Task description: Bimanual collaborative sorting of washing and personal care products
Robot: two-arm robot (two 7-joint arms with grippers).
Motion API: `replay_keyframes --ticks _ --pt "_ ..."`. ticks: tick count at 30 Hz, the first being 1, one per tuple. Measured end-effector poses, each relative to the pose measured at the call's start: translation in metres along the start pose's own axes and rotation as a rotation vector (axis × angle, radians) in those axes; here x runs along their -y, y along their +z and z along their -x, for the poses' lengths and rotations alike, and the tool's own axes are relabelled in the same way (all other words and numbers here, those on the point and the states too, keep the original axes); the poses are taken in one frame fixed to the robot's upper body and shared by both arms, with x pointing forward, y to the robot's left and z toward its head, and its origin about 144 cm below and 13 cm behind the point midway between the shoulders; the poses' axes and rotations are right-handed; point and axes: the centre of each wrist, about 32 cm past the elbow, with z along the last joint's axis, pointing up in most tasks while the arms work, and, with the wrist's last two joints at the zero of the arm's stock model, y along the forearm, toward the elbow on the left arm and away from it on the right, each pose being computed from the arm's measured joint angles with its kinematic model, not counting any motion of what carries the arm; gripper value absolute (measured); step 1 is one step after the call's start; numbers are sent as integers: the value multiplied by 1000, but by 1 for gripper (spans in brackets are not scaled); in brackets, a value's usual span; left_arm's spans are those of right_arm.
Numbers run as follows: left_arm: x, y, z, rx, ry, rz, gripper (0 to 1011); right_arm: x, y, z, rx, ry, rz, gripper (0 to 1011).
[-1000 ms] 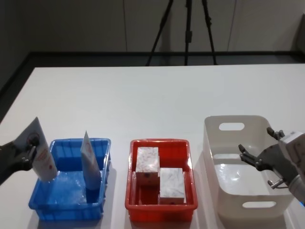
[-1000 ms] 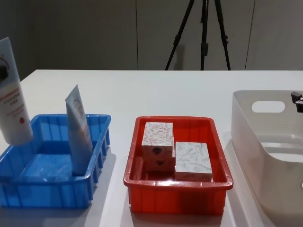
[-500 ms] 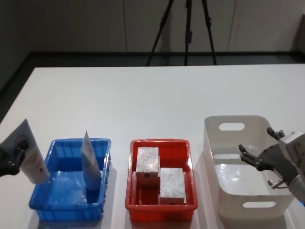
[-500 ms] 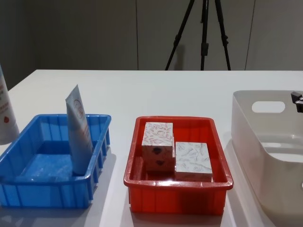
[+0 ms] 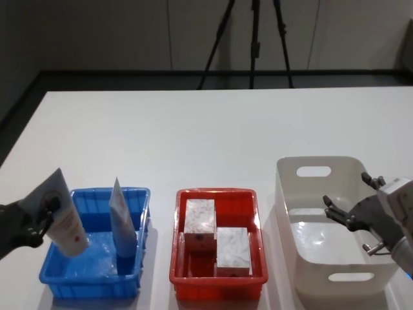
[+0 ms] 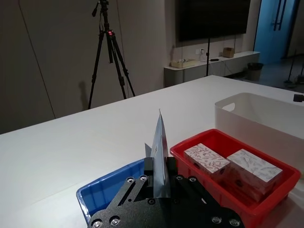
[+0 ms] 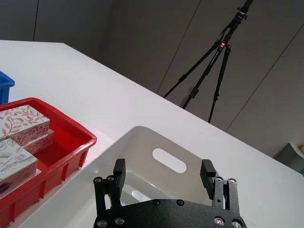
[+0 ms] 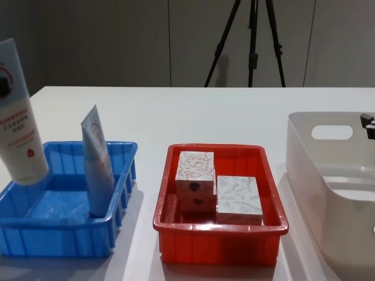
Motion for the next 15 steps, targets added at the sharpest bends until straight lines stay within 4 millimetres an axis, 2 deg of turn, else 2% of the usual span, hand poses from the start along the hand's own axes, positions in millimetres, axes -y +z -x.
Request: replay_keyframes --ticks 15 --pt "14 8 13 -3 -153 32 164 0 0 0 0 0 0 1001"
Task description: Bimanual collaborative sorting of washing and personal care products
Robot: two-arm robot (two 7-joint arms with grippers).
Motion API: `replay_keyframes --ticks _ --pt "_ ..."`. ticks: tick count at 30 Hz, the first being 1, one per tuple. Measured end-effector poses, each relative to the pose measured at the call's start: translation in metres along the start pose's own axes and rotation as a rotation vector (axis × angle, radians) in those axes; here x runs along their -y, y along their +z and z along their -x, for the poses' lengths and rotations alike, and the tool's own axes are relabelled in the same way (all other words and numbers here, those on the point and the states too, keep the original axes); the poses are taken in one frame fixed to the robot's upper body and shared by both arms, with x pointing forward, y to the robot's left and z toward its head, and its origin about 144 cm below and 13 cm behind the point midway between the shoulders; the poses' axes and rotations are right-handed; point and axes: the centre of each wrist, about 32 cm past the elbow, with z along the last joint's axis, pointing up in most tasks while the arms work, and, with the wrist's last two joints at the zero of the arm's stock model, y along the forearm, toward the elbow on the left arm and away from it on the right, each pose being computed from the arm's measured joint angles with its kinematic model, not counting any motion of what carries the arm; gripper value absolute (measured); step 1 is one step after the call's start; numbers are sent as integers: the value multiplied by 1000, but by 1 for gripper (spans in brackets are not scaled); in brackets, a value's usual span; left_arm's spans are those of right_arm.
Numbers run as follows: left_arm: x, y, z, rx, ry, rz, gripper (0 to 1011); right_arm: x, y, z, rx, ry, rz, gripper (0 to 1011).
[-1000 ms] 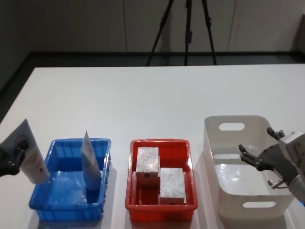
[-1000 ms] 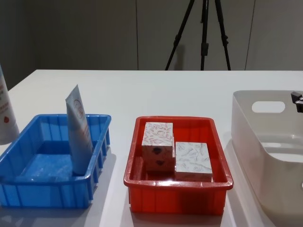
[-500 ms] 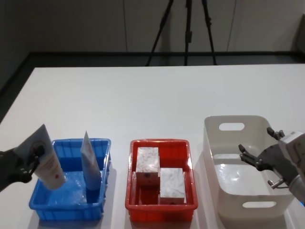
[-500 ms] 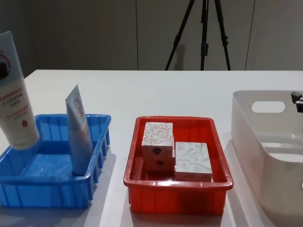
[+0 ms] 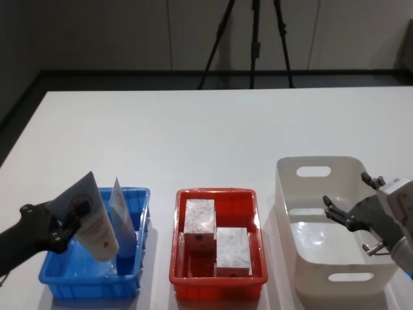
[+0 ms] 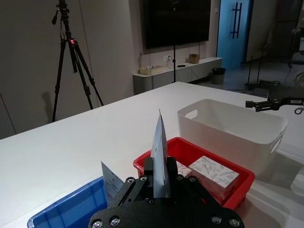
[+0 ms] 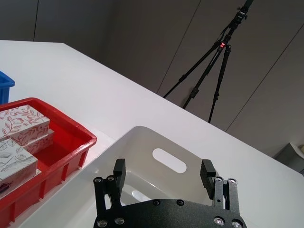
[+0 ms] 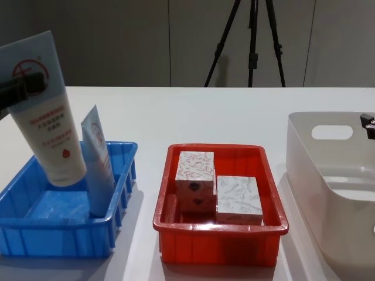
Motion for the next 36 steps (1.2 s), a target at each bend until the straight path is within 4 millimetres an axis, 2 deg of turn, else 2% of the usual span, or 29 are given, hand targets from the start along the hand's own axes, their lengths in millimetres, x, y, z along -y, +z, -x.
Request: replay_keyframes --ticks 36 --pt "45 4 27 -33 -271 48 164 0 0 0 0 0 0 1001"
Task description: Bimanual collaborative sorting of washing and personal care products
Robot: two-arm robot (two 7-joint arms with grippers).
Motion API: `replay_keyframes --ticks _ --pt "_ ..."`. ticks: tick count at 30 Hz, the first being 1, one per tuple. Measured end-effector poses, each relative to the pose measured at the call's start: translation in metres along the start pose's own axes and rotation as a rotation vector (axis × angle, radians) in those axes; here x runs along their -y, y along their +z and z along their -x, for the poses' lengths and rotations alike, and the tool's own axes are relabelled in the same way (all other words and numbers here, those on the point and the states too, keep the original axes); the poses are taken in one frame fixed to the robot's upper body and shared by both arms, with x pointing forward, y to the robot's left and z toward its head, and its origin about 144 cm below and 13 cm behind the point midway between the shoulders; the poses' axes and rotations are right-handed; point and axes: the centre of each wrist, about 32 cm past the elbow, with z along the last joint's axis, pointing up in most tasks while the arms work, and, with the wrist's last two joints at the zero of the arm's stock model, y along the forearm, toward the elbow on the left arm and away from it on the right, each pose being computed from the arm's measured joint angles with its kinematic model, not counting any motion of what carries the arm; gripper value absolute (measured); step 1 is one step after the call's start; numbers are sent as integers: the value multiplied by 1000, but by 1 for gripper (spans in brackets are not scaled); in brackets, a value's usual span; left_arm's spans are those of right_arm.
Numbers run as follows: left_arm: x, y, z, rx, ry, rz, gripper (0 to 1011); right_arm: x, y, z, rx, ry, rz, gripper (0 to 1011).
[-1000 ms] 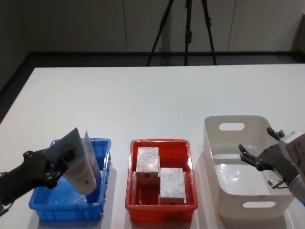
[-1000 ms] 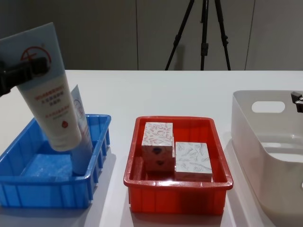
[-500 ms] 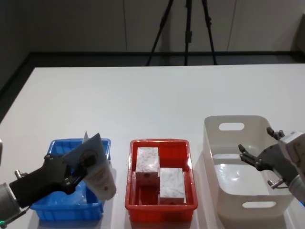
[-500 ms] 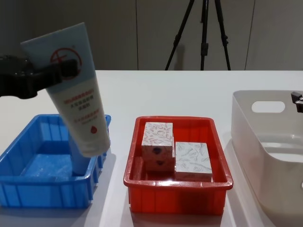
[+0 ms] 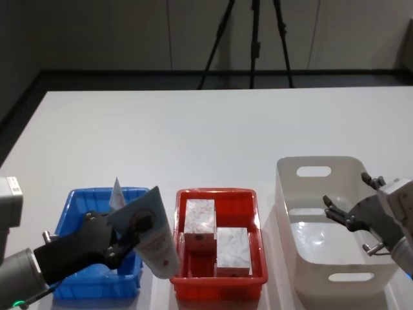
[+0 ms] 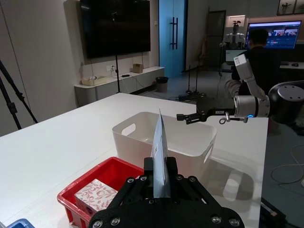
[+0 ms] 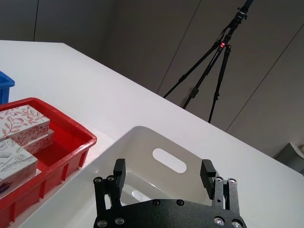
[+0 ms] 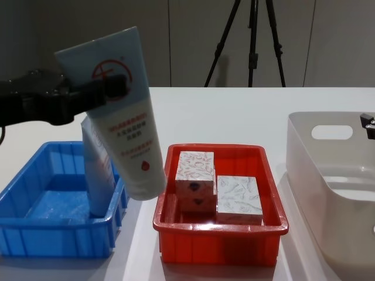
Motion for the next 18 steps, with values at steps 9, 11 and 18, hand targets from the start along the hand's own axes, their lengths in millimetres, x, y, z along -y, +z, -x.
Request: replay_keyframes --ticks 9,11,18 --pt "9 -1 2 -6 -57 8 164 0 0 0 0 0 0 1001" --pt "12 -1 3 -7 -79 10 164 0 0 0 0 0 0 1001" --pt "16 -1 4 -11 -113 15 164 0 0 0 0 0 0 1000"
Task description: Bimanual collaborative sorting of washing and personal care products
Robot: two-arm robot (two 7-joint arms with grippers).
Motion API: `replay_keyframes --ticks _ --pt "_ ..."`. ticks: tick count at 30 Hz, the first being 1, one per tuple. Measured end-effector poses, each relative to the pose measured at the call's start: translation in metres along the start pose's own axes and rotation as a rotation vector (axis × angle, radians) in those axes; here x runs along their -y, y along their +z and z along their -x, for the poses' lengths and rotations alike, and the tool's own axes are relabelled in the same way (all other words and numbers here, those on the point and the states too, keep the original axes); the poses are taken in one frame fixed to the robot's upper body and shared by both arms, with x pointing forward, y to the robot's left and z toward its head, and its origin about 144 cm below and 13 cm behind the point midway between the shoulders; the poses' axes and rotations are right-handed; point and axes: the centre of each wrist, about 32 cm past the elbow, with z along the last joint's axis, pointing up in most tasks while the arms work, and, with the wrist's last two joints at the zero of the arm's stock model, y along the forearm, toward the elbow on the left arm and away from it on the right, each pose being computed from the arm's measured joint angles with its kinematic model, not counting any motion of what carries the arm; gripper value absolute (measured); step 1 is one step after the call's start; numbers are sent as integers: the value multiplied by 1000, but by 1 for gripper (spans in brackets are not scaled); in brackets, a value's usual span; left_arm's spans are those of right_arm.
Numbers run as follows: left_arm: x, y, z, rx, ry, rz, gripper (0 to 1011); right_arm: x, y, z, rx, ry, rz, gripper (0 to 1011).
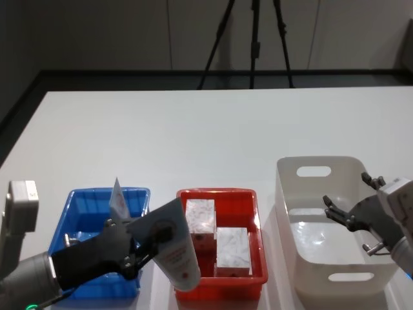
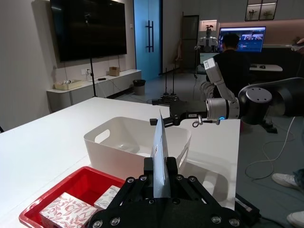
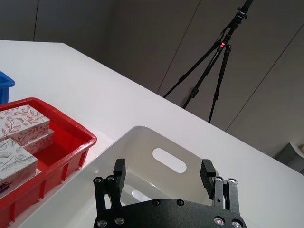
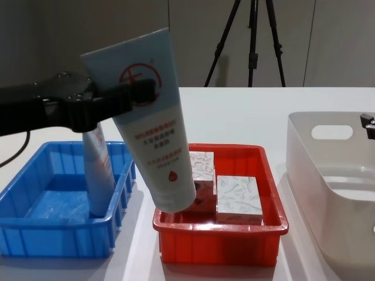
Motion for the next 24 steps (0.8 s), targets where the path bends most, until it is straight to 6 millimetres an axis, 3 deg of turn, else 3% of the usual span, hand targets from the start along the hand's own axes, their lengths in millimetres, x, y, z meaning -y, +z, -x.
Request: replay_keyframes --ticks 24 --pt "26 4 11 -16 -102 26 164 0 0 0 0 0 0 1001"
